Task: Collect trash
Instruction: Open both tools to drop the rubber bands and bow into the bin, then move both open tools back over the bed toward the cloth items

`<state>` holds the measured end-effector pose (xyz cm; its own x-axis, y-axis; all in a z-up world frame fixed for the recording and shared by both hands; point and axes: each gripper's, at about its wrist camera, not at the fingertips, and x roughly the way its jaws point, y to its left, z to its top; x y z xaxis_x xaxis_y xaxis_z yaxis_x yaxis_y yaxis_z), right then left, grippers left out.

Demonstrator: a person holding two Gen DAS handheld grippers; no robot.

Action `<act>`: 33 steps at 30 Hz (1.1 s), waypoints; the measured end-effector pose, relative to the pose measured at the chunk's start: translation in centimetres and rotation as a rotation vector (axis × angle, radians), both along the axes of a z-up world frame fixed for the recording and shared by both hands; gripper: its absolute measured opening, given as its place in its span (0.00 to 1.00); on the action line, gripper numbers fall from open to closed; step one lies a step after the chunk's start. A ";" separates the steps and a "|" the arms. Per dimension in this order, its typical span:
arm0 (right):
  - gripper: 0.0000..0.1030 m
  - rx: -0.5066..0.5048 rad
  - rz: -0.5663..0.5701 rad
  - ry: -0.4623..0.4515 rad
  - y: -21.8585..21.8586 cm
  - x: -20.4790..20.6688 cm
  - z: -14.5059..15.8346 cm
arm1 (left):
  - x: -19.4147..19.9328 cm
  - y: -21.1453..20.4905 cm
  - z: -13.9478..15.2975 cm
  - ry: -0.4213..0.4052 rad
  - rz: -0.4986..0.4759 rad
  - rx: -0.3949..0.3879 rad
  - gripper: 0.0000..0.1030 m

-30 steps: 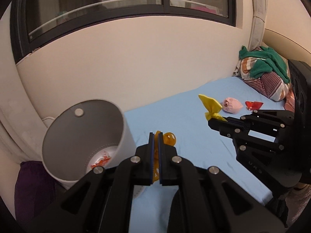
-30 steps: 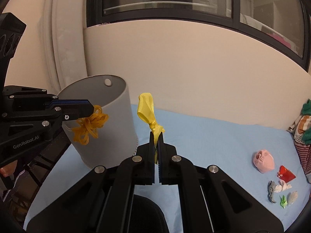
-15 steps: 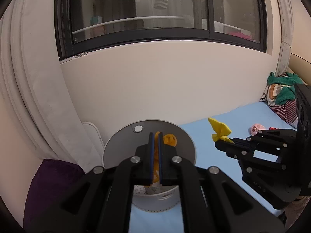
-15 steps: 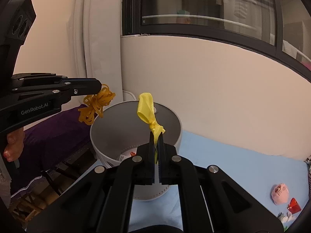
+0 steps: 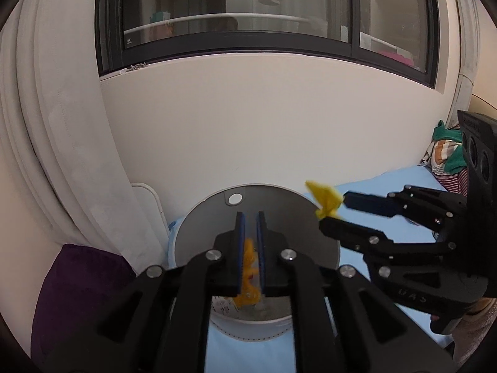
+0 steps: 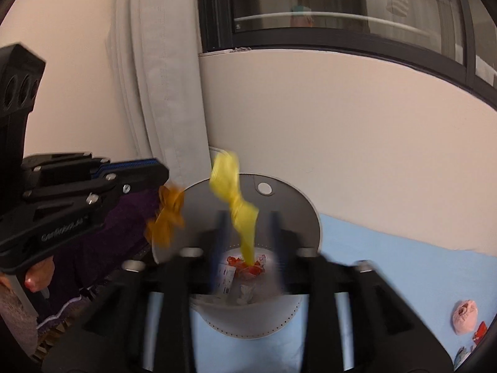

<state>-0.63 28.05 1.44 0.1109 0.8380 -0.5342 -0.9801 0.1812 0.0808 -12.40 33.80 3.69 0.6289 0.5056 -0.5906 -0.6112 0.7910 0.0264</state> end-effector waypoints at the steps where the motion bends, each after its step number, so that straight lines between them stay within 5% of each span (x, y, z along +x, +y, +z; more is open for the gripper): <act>1: 0.55 0.006 -0.012 0.012 0.2 0.3 -0.1 | 0.1 0.2 -0.2 0.005 0.010 0.000 0.35; 2: 0.55 0.000 -0.011 0.024 0.5 0.6 -0.2 | 0.1 0.3 -0.3 0.004 0.025 0.006 0.57; 4: 0.55 -0.008 -0.025 0.026 0.5 1.1 -0.5 | -0.1 0.4 -0.4 0.004 0.056 0.029 0.71; 18: 0.55 -0.033 -0.132 -0.052 -1.9 2.6 -1.7 | 1.1 -0.5 -1.3 0.017 0.016 0.008 0.71; 33: 0.55 -0.069 -0.530 -0.099 -16.2 10.1 -4.9 | 10.9 -9.9 -3.5 0.003 -0.258 0.018 0.71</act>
<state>9.43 11.82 -3.45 0.5612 0.6169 -0.5518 -0.7553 0.6543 -0.0367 -1.54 23.93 0.17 0.7369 0.3394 -0.5846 -0.3893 0.9201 0.0433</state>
